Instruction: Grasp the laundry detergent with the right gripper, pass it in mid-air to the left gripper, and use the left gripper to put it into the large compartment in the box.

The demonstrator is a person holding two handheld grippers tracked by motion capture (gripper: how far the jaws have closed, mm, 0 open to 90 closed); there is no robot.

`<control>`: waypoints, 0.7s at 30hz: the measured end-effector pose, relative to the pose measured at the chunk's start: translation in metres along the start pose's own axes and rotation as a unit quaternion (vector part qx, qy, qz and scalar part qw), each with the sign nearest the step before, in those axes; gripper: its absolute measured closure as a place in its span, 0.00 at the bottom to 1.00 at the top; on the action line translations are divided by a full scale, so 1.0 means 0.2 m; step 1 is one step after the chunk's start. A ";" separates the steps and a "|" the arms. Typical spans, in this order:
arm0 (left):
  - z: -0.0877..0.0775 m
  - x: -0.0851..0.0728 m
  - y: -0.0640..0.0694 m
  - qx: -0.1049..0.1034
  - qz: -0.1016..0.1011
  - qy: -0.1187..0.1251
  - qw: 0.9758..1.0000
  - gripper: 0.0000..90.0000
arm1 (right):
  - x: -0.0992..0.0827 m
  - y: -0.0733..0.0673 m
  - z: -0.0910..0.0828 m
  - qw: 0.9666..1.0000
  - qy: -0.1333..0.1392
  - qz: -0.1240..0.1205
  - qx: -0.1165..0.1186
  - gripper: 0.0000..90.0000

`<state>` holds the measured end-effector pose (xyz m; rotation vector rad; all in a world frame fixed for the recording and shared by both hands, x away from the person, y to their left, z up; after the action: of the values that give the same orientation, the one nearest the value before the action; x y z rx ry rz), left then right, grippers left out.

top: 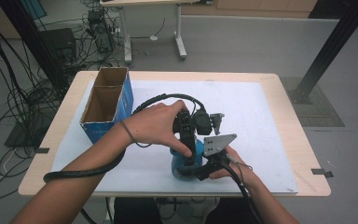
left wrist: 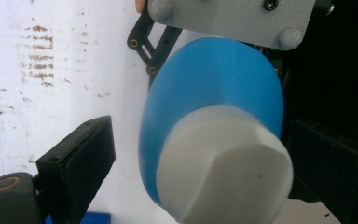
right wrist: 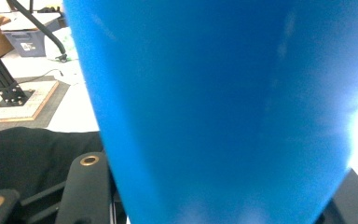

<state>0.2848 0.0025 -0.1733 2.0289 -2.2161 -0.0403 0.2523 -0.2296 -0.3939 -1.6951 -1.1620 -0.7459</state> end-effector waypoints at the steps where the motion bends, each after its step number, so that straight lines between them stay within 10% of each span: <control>1: 0.00 0.00 0.00 0.001 -0.002 0.000 1.000 0.10 | 0.00 0.00 0.00 1.000 0.000 0.000 0.000 0.47; 21: 0.00 0.01 0.00 0.002 0.001 0.000 1.000 0.10 | 0.00 0.00 0.01 1.000 -0.001 -0.001 -0.002 0.47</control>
<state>0.2838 0.0010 -0.1729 2.0287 -2.2204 -0.0356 0.2526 -0.2285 -0.3939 -1.6988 -1.1654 -0.7483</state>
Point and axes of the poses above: each handheld gripper's, and its own axes: z roughly forward along the jaws, x roughly out of its top, y roughly to its right, the point moved 3 cm from there along z, roughly forward along the jaws, and after that the axes turned 14 degrees about z, right-handed, at the moved point
